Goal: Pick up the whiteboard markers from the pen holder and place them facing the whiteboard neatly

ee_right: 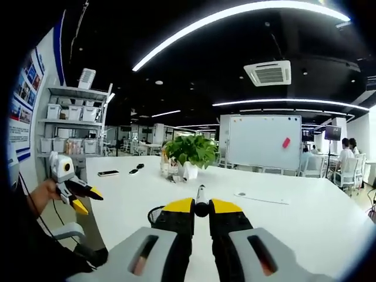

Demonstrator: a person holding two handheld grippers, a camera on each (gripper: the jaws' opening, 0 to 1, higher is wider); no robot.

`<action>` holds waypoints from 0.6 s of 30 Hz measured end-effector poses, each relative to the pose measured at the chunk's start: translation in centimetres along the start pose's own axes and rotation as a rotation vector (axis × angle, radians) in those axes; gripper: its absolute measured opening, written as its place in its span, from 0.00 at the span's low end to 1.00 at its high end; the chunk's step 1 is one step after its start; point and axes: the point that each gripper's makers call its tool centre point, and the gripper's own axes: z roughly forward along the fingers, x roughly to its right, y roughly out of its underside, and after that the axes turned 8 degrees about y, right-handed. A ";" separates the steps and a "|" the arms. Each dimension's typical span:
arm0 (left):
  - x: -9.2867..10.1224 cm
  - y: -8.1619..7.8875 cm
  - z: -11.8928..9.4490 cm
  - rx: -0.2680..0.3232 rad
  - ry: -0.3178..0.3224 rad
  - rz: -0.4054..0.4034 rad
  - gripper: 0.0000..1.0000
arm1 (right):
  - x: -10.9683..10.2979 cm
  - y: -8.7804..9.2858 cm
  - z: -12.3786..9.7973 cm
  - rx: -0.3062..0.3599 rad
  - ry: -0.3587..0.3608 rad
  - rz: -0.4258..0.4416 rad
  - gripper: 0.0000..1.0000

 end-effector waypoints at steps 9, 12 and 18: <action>-1.0 0.4 0.5 0.003 -0.009 -0.023 0.50 | 1.4 2.9 -0.3 -0.028 0.053 -0.022 0.12; -1.1 0.3 0.6 0.011 -0.018 -0.038 0.49 | 1.6 3.2 -0.2 -0.026 0.068 -0.002 0.12; -0.7 -0.3 0.2 0.025 -0.026 -0.028 0.49 | 2.9 2.1 -0.9 0.016 0.122 -0.020 0.12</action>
